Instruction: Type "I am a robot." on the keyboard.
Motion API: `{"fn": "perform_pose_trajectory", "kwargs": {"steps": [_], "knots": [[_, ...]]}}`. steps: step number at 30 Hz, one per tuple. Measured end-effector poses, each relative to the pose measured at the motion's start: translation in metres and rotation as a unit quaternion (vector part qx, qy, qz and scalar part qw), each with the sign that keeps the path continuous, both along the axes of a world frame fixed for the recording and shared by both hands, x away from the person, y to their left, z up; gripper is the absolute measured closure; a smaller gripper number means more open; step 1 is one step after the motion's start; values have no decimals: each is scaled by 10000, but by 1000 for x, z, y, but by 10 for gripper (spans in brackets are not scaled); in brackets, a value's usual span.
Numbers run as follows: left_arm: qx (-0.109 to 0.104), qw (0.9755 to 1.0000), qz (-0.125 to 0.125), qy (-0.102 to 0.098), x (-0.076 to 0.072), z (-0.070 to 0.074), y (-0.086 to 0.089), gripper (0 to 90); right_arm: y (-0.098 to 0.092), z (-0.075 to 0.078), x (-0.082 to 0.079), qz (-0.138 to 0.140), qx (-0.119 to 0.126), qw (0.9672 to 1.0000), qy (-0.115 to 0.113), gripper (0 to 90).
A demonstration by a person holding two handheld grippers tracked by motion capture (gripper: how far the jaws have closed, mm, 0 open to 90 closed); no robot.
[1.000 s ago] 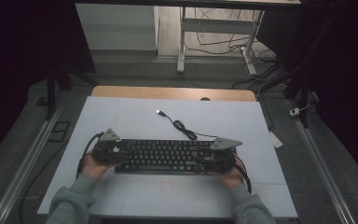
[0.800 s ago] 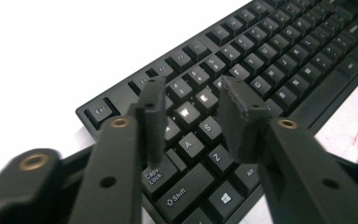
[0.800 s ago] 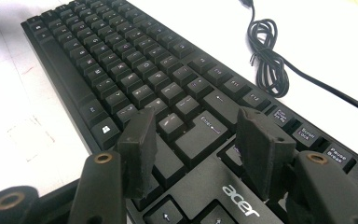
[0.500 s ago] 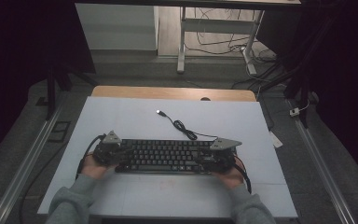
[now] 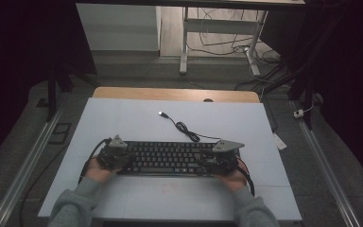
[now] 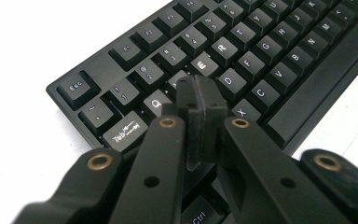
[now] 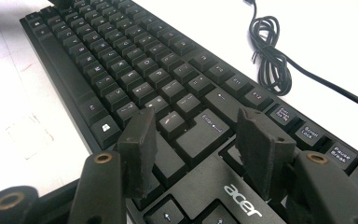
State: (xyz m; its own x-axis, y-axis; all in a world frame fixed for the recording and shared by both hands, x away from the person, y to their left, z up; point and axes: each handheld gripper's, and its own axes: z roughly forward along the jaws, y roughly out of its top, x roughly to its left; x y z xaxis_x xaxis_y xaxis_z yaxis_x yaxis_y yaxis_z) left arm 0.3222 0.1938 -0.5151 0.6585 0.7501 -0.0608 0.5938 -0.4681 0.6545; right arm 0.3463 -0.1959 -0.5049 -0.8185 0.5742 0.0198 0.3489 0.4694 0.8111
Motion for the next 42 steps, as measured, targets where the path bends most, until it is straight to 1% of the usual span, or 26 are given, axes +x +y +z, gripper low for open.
{"fn": "perform_pose_trajectory", "kwargs": {"steps": [8, 16, 19, 26, 31, 34, 37, 40, 42], "knots": [[61, 10000, 10, 10, 1, -3, -2, 890, 0, 0, 0, 1, -20, 10000, -7, 485], [75, 10000, 24, -4, 1, -4, -2, 890, 0, 0, 0, 1, -17, 10000, 0, 485], [145, 9999, 26, 7, 2, -6, -3, 890, 0, 0, 0, 2, -31, 10000, -2, 485], [95, 9999, 60, -20, 2, -5, -3, 890, 0, 0, 0, 6, -16, 10000, -2, 485], [-136, 9998, 97, -131, -1, 2, 1, 890, 0, 0, 0, -9, -21, 10000, 0, 484], [-286, 9993, 127, -210, -3, 7, 4, 889, 0, 0, 0, -11, -17, 10000, 0, 484], [-426, 9987, 162, -246, -4, 10, 7, 886, 0, 0, 0, 3, -21, 10000, -4, 484], [-483, 9982, 193, -296, -6, 13, 10, 875, 0, 0, 0, 6, -25, 10000, -14, 484], [-551, 9978, 218, -289, -7, 14, 11, 858, 0, 0, 0, 2, -20, 10000, -15, 483]]}}
